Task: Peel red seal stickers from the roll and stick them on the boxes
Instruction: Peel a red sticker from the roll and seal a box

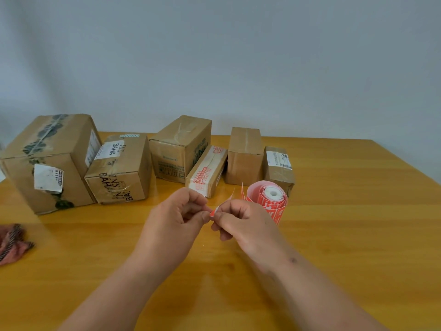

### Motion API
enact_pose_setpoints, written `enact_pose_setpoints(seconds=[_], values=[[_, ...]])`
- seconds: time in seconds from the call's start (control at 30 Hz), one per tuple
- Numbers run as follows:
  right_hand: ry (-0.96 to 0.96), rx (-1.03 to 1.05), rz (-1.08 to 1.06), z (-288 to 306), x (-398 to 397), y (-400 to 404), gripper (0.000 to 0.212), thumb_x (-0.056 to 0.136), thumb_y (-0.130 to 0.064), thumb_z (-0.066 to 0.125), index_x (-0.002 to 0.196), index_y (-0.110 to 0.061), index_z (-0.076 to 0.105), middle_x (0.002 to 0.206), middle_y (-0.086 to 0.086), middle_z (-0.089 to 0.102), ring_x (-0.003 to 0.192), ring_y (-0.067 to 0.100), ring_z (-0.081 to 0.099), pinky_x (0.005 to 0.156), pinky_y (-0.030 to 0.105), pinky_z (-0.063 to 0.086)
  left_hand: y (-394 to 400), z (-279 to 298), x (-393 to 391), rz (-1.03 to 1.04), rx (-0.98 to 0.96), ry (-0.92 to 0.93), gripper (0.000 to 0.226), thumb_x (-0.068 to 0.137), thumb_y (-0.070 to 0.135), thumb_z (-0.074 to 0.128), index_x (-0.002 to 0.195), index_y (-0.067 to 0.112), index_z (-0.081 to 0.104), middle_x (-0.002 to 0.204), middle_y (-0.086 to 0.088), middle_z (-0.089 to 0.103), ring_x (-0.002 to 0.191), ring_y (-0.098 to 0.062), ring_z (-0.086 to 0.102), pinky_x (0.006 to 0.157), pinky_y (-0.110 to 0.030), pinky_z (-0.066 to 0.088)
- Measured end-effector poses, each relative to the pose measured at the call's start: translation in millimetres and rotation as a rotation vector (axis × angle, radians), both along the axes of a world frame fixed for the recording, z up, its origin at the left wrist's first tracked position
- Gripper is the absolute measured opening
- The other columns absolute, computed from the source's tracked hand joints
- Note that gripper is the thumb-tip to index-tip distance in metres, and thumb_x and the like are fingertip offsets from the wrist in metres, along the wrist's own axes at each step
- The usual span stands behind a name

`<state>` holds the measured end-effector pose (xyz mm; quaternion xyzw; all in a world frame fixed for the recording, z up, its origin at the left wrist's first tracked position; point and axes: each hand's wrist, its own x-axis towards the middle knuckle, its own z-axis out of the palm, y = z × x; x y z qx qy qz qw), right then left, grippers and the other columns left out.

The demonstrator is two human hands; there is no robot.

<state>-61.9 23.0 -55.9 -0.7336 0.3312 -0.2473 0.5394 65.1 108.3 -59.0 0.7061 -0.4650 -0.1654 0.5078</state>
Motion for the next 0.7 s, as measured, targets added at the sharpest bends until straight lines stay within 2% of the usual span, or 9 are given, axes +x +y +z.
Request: enact_pose_setpoints(seconds=[0.3,0.4,0.5,0.7], values=[[0.006,0.003,-0.017,-3.4,-1.8,1.6,0.011,0.088,-0.018,0.063,0.081,-0.017,0.071,0.073,-0.004,0.071,0.060,0.002,0.062,0.059,0.015,0.049,0.2,-4.0,-2.5,0.012,0.023,0.009,0.021,0.087,0.014,0.069,0.093,0.031,0.059,0.082,0.021,0.072,0.076,0.000,0.067,0.066,-0.020,0.053],[-0.003,0.018,-0.020,-4.1,-2.0,1.5,0.010,0.087,-0.016,0.064,0.082,-0.015,0.072,0.073,-0.003,0.072,0.060,0.001,0.061,0.059,0.014,0.049,0.3,-5.6,-3.2,0.017,0.031,0.010,0.021,0.088,0.015,0.068,0.094,0.032,0.058,0.083,0.021,0.072,0.076,0.001,0.067,0.063,-0.014,0.050],[0.002,0.015,-0.017,-5.7,-1.5,1.6,0.011,0.088,-0.016,0.063,0.082,-0.016,0.073,0.073,-0.003,0.072,0.059,0.001,0.061,0.059,0.014,0.049,0.2,-7.8,-3.3,0.027,0.037,0.010,0.020,0.089,0.016,0.068,0.094,0.032,0.058,0.082,0.021,0.072,0.075,-0.001,0.067,0.065,-0.020,0.052],[0.009,-0.012,-0.013,-7.0,-0.2,2.4,0.012,0.089,-0.019,0.063,0.081,-0.016,0.072,0.073,-0.003,0.071,0.058,-0.001,0.060,0.056,0.011,0.046,2.4,-8.5,-1.7,0.025,0.050,-0.053,0.020,0.088,0.018,0.068,0.095,0.034,0.057,0.081,0.028,0.070,0.075,0.004,0.065,0.062,-0.011,0.047]])
